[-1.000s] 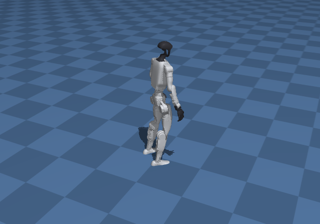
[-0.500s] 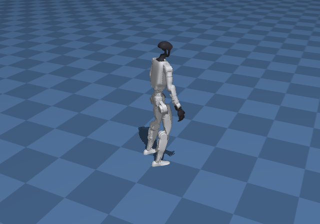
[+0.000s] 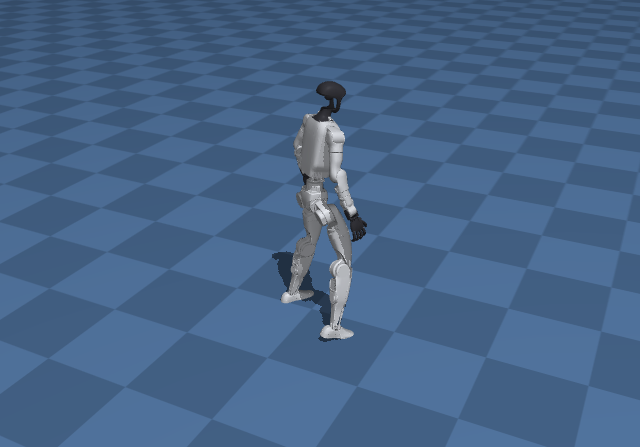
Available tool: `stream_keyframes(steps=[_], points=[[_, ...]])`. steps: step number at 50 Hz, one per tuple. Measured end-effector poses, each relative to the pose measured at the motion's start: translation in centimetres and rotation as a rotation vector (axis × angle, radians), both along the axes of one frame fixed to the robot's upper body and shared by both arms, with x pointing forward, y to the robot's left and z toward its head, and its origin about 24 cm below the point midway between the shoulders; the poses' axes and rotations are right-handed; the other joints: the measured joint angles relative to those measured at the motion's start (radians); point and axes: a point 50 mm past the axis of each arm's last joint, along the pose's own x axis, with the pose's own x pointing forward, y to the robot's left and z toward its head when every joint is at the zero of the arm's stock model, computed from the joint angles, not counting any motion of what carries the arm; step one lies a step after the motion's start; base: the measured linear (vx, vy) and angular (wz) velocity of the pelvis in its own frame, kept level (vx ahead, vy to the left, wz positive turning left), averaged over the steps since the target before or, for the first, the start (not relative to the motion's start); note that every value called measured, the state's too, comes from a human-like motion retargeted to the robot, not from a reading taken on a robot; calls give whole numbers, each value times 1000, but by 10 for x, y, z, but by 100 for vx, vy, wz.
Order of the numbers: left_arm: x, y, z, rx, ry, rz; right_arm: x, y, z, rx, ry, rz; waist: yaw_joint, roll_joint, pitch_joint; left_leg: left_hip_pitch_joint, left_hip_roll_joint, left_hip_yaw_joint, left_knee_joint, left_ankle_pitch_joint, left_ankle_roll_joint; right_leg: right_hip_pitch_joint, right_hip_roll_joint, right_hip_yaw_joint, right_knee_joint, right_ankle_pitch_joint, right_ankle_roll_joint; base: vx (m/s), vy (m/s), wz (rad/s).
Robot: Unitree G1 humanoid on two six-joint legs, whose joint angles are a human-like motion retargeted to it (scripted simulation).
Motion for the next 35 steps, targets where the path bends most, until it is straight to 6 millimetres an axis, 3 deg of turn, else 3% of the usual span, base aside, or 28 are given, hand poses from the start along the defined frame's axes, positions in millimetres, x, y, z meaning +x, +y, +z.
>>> stream_keyframes(steps=[5,10,17,28,35], points=[[5,11,9,5,-38,16,-9,1,-5,21,34,-52,18,13,-5,-21,72,-56,31,1,-35,30,57,46,-36,42,0,4,-39,30],[8,18,17,7,-73,29,-17,0,-7,35,57,-98,46,9,-5,-47,105,-118,76,-4,-65,59,74,40,-55,-82,0,0,-33,24],[8,12,16,-36,-76,24,-18,-16,-3,19,41,-196,30,0,-8,-124,129,2,172,32,-21,74,49,-39,-92,-149,-6,-5,-27,45],[-2,-16,-1,-85,13,-103,-14,-39,8,-44,-34,-277,12,88,-20,-218,-8,91,374,-124,9,66,111,-130,-134,-111,-35,-3,-18,37],[-12,-19,-8,-67,61,-129,-11,-36,9,-50,-59,-246,1,113,-25,-166,-110,91,228,-100,24,59,144,-173,-121,-141,-61,1,-11,28]])
